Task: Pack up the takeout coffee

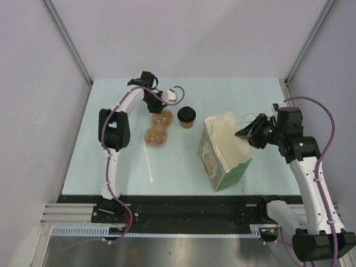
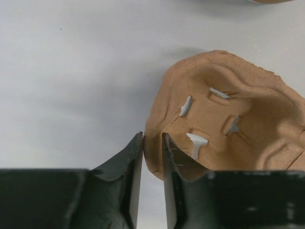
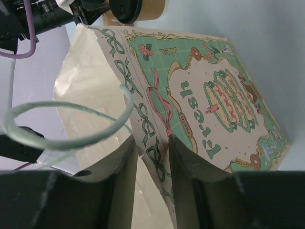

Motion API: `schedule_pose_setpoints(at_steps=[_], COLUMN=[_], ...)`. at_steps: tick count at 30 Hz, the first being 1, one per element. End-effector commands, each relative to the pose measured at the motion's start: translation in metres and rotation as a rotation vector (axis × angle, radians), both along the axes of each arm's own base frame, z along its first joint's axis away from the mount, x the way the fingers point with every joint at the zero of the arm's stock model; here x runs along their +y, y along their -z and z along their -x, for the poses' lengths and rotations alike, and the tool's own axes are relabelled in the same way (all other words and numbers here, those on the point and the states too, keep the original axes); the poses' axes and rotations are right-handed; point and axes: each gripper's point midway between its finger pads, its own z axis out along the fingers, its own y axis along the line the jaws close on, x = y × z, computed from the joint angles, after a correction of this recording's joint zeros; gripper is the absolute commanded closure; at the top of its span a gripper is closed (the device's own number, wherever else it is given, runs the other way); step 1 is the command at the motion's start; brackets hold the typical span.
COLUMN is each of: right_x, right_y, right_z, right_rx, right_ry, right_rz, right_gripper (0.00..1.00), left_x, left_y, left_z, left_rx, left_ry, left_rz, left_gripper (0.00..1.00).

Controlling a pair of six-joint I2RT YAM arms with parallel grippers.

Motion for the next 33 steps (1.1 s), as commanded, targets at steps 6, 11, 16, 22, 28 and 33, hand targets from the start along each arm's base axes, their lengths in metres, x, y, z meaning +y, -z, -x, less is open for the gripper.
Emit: schedule_pose_setpoints(at_steps=[6, 11, 16, 22, 28, 33], right_x=[-0.009, -0.014, -0.026, -0.028, -0.027, -0.031], right_y=[-0.017, -0.04, -0.085, -0.145, -0.19, -0.21], right_z=[0.002, 0.0, -0.002, 0.001, -0.004, -0.029], right_rx=[-0.103, -0.227, -0.472, -0.761, -1.06, -1.168], right_ry=[0.007, -0.023, -0.109, -0.328, -0.516, -0.69], right_rz=[0.015, 0.032, 0.117, 0.149, 0.322, 0.458], right_gripper=[0.43, 0.31, 0.15, 0.0, 0.05, 0.12], left_x=[-0.001, 0.001, 0.002, 0.008, 0.012, 0.018], left_y=[-0.013, -0.025, -0.054, -0.089, -0.117, -0.151], left_z=[0.003, 0.003, 0.01, 0.02, 0.031, 0.04], left_rx=[-0.004, -0.024, -0.036, -0.044, -0.04, -0.065], left_ry=[0.035, 0.032, 0.028, 0.005, -0.024, -0.058], left_rz=[0.017, 0.013, 0.043, 0.107, 0.168, 0.218], left_gripper=[0.94, 1.0, 1.0, 1.0, 1.0, 1.0])
